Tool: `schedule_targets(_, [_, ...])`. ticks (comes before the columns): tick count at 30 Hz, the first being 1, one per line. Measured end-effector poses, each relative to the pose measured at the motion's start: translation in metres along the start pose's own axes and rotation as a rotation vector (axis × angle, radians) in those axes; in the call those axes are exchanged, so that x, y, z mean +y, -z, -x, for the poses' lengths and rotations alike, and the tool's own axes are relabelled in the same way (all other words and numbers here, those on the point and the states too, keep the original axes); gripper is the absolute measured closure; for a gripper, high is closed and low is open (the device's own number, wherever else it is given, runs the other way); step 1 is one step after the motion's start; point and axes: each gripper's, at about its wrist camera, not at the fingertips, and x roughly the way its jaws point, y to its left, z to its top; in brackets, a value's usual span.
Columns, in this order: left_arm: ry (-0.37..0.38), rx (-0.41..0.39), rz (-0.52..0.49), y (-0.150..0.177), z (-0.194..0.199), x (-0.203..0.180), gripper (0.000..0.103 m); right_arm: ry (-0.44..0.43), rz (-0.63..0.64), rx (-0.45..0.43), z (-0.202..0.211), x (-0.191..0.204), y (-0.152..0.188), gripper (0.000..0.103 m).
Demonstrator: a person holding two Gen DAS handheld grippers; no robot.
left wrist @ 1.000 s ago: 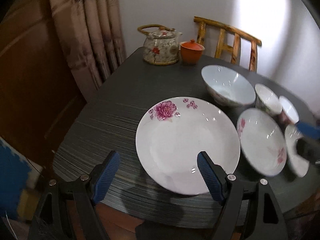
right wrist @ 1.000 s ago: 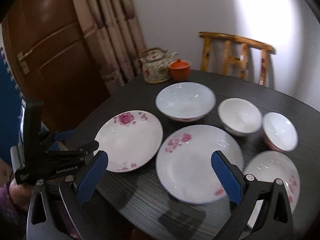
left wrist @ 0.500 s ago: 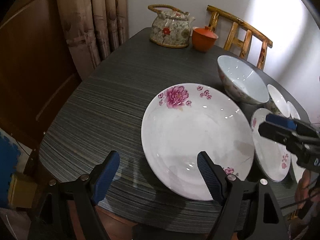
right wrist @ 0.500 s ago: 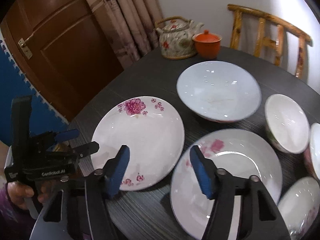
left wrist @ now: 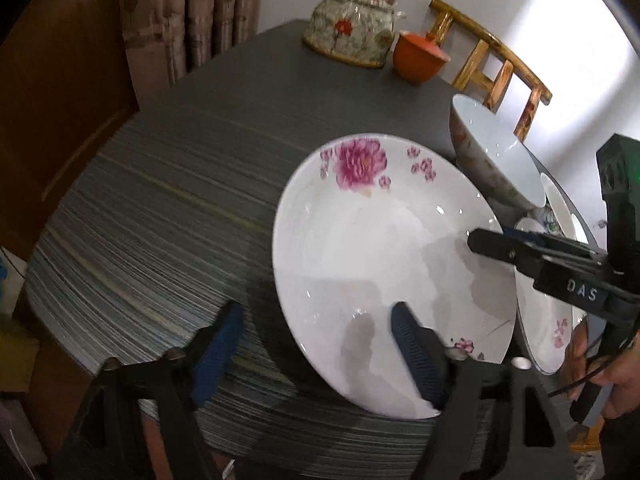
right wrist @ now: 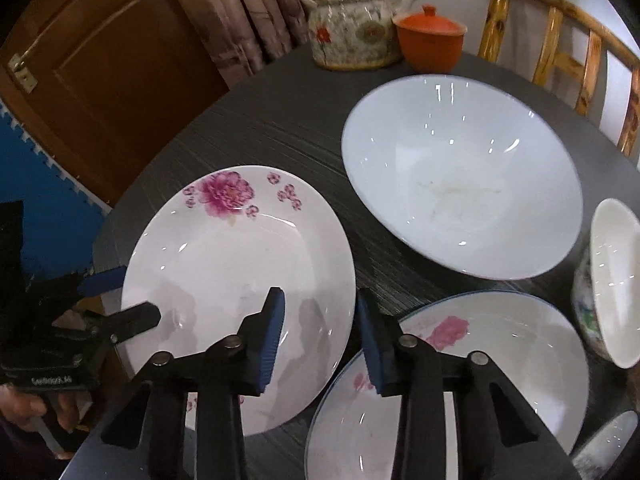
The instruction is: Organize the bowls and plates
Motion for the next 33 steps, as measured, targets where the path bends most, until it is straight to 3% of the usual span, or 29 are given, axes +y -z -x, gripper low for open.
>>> schedule_targets(1, [-0.004,-0.015,-0.013,-0.001,0.001,-0.001,0.042,-0.006,-0.004,0.002,-0.002,-0.001,-0.002,0.072])
schedule_targets(2, [-0.001,-0.004,-0.028,-0.001,0.000,-0.003,0.060,-0.006,-0.005,0.009,-0.003,-0.001,-0.003,0.073])
schedule_targets(3, [-0.013,-0.011,-0.040,-0.001,0.000,-0.004,0.071,-0.002,-0.003,0.012,-0.004,0.000,-0.003,0.074])
schedule_targets(5, [-0.040,-0.012,-0.051,-0.001,-0.001,-0.004,0.078,0.003,-0.001,0.018,-0.006,0.001,-0.002,0.076])
schedule_targets(9, [0.005,-0.014,0.013,-0.003,0.001,0.011,0.085,0.012,-0.013,0.023,-0.007,-0.002,-0.004,0.087])
schedule_targets(27, [-0.067,-0.052,0.078,-0.013,0.006,0.033,0.088,-0.031,-0.057,-0.014,-0.020,0.008,-0.012,0.091])
schedule_targets(29, [-0.105,-0.063,0.073,-0.014,0.010,0.032,0.088,-0.043,-0.069,-0.016,-0.020,0.006,-0.012,0.091])
schedule_targets(31, [-0.161,-0.083,0.053,-0.015,0.016,0.026,0.082,-0.055,-0.089,-0.030,-0.016,0.004,-0.011,0.090])
schedule_targets(33, [-0.239,-0.109,0.029,-0.015,0.023,0.022,0.061,-0.077,-0.124,-0.070,-0.003,0.001,-0.006,0.087])
